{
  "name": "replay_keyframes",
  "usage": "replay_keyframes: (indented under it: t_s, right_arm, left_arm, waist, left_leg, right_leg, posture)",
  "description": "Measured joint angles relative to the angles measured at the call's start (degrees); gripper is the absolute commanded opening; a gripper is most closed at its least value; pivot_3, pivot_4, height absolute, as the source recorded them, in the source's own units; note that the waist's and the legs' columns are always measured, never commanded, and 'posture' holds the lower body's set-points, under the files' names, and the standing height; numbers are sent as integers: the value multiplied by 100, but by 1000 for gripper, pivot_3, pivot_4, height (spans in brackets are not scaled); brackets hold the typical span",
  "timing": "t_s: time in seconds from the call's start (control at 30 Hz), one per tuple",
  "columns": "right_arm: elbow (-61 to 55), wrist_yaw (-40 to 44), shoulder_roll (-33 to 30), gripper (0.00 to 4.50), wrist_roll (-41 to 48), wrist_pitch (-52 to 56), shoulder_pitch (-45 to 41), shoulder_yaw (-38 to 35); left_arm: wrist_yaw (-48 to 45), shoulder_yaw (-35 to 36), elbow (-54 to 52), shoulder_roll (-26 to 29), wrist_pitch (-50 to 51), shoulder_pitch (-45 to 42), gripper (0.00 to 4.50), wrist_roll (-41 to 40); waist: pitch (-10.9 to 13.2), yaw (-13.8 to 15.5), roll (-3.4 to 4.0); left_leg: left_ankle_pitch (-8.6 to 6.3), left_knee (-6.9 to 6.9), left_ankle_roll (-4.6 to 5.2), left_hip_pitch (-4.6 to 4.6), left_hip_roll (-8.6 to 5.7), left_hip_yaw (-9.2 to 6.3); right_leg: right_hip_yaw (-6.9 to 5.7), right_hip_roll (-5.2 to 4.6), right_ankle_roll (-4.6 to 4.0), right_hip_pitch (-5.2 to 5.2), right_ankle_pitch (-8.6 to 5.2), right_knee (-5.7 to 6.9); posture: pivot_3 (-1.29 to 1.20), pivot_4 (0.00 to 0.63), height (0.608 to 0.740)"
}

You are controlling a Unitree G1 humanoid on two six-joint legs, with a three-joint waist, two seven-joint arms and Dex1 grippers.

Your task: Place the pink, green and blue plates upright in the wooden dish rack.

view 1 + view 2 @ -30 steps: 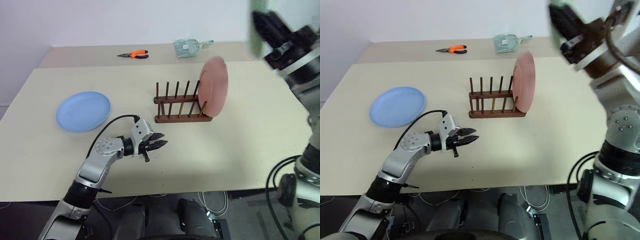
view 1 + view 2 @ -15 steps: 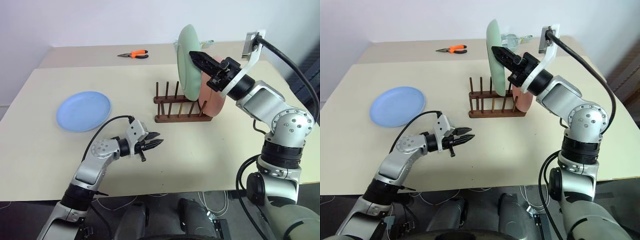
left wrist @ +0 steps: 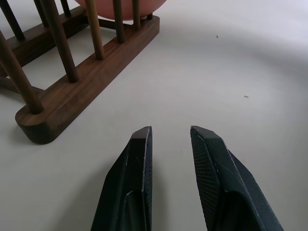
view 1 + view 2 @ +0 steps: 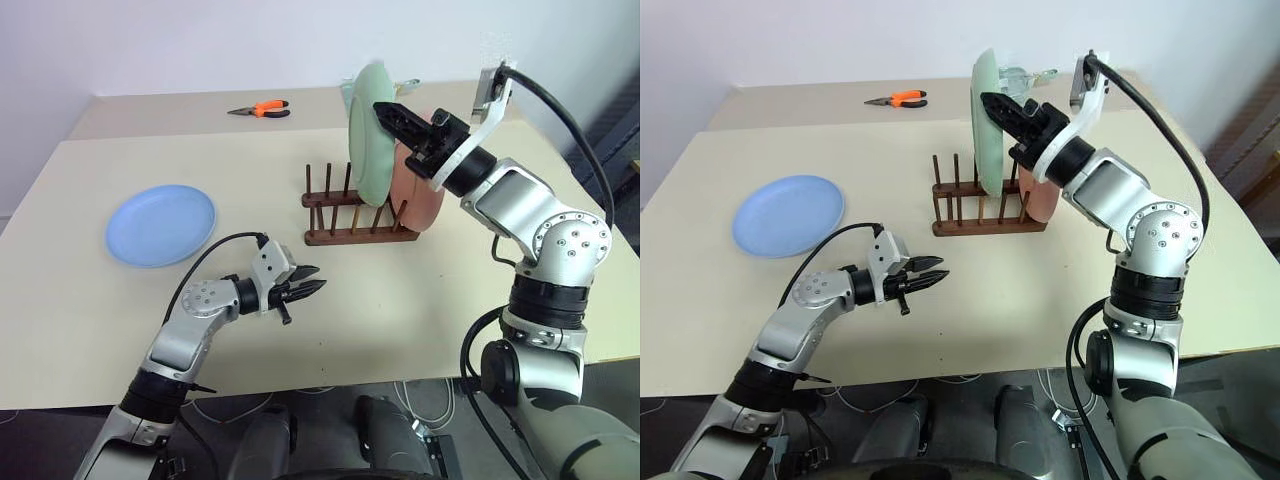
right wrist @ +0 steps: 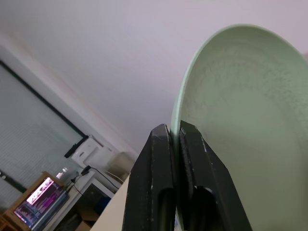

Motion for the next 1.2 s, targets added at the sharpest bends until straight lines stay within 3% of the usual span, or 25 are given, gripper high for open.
replay_keyframes:
  t_s: [0.1, 0.17, 0.37, 0.47, 0.6, 0.7, 0.87, 0.93, 1.03, 1.13, 1.2]
  right_arm:
    - [140, -1, -4, 2353, -132, 0, -3, 31]
    - [125, 112, -77, 3349, -485, -61, -7, 176]
    - [-340, 1398, -1030, 3360, -2662, -1033, -71, 1198]
    - [-548, 2095, -1520, 3360, -3794, -1837, -214, 1623]
    - [-651, 2904, -1702, 4460, -4446, -2512, -322, 1687]
    - [-964, 3486, -1793, 4460, -4678, -2680, -321, 1908]
    - [-1410, 4095, -1766, 4460, -5183, -2787, 119, 2627]
    - [-1347, 4209, -1703, 4460, -5351, -2830, 276, 2738]
    - [-1323, 4321, -1526, 4460, -5508, -2904, 281, 2769]
    - [-1323, 4423, -1438, 4500, -5653, -2979, 346, 2818]
    - [-1309, 4446, -1388, 4500, -5797, -2990, 444, 2838]
  left_arm:
    - [-4, 0, 0, 23, 30, -21, 1250, -2]
    - [-23, 1, -1, 34, 123, -24, 1783, -29]
    - [104, 291, -101, -34, 442, -26, 4479, -341]
    - [501, 816, -217, -333, 575, -63, 4479, -707]
    - [1684, 2013, -32, -840, 501, -470, 4500, -1115]
    - [3152, 2808, 430, -895, 450, -995, 4500, -869]
    - [6542, 4053, 1168, -635, 1476, -1700, 4500, 265]
    - [7218, 4504, 1137, -636, 1932, -1704, 4500, 383]
    - [7506, 4780, 1049, -862, 2538, -1704, 4500, 272]
    - [7506, 5051, 1020, -1152, 3045, -1678, 3656, -77]
    - [7313, 5265, 932, -1279, 3156, -1675, 2720, -428]
  waist:
    - [0, -2, 0]
    - [0, -6, 1]
    - [1, -6, 2]
    - [1, -10, -1]
    - [1, 1, -4]
    - [0, -3, -5]
    - [-8, -11, -37]
    - [-7, 14, -38]
    - [-7, 127, -51]
    - [-8, 158, -63]
    - [-5, 139, -68]
  left_leg:
    - [0, -1, 0, 0, 0, 0]
    - [0, -1, 0, 0, 0, 2]
    - [0, -1, 0, -3, -1, 3]
    - [0, 0, 0, -2, 1, 2]
    - [1, 1, -2, 0, 2, -2]
    - [1, -1, -3, 4, 1, -2]
    - [3, 0, -8, 2, -1, -4]
    - [5, 0, -12, -2, -6, -4]
    - [11, 1, -23, -5, -7, -16]
    - [13, 3, -28, -3, -7, -19]
    - [14, 0, -31, -1, -6, -17]
  right_leg:
    - [0, 0, 0, -1, 0, 0]
    - [0, 0, 1, -2, 0, 0]
    - [-1, 0, 12, -2, -4, -3]
    - [-3, 0, 28, -3, -13, -3]
    - [-5, 0, 30, -1, -12, -3]
    - [-5, 0, 30, 1, -12, -3]
    - [-4, 0, 34, -1, -7, -4]
    - [-1, -3, 25, -3, 6, -5]
    - [-10, -3, 24, 0, 7, -3]
    - [-14, -3, 24, 4, 7, -2]
    - [-14, -2, 23, 1, 8, 0]
  posture:
    - [0, 150, 740]
    - [0, 150, 740]
    - [0, 150, 740]
    - [0, 150, 740]
    - [0, 150, 740]
    - [0, 150, 740]
    - [0, 150, 740]
    - [0, 150, 740]
    - [0, 150, 740]
    - [0, 150, 740]
    - [0, 150, 740]
